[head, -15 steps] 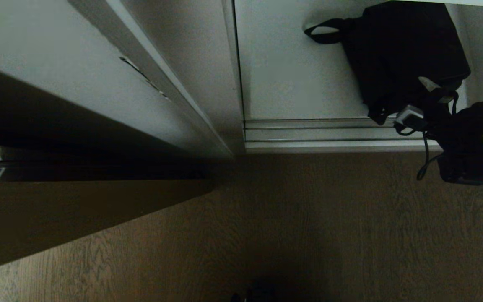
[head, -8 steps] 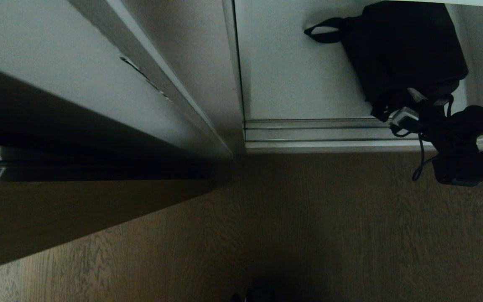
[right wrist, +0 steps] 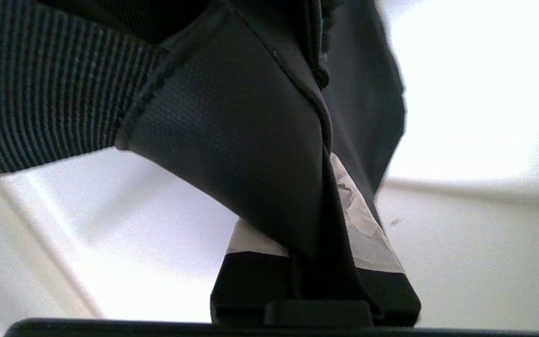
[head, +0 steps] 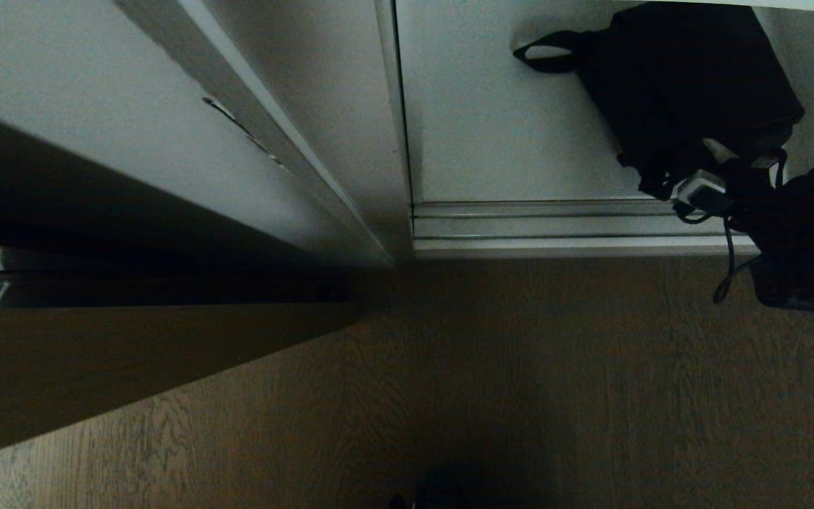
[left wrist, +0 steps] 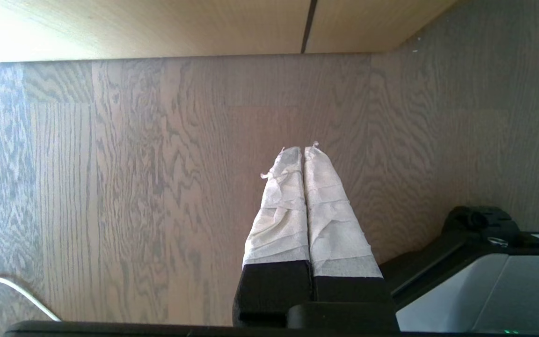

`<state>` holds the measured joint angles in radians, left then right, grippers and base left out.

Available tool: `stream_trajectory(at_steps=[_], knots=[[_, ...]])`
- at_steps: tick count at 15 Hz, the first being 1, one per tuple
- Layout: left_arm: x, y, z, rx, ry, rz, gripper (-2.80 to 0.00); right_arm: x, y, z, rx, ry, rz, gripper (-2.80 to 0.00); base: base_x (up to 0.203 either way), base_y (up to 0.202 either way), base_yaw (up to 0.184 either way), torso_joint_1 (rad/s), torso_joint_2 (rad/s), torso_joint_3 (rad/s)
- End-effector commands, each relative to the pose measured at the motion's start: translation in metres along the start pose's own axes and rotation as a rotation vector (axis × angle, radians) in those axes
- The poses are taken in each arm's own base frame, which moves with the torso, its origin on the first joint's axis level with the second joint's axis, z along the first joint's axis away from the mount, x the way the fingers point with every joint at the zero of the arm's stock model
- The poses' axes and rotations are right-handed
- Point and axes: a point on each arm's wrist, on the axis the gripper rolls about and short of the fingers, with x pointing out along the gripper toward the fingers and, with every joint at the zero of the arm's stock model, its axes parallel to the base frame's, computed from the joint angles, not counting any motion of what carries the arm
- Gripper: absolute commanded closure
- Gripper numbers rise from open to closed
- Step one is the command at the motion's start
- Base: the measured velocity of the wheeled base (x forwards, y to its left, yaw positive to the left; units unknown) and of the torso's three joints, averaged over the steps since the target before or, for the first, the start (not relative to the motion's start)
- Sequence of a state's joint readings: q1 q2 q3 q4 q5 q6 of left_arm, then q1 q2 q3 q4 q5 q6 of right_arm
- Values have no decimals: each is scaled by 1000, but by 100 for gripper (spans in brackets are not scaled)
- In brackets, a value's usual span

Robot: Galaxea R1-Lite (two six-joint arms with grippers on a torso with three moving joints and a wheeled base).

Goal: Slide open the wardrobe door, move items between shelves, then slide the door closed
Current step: Place the bag on the higher shelf

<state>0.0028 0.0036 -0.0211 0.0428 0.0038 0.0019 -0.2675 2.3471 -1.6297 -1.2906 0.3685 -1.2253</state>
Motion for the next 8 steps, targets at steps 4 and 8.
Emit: stream_trajectory(at_steps=[4,8], knots=[[0,0,0,0,0,1,0,-61,-51,28,32,71,127,0,0,0,0,0,0,0],[0,0,0,0,1,1,0,-86,-104,58,30,64,107,0,0,0,0,0,0,0]])
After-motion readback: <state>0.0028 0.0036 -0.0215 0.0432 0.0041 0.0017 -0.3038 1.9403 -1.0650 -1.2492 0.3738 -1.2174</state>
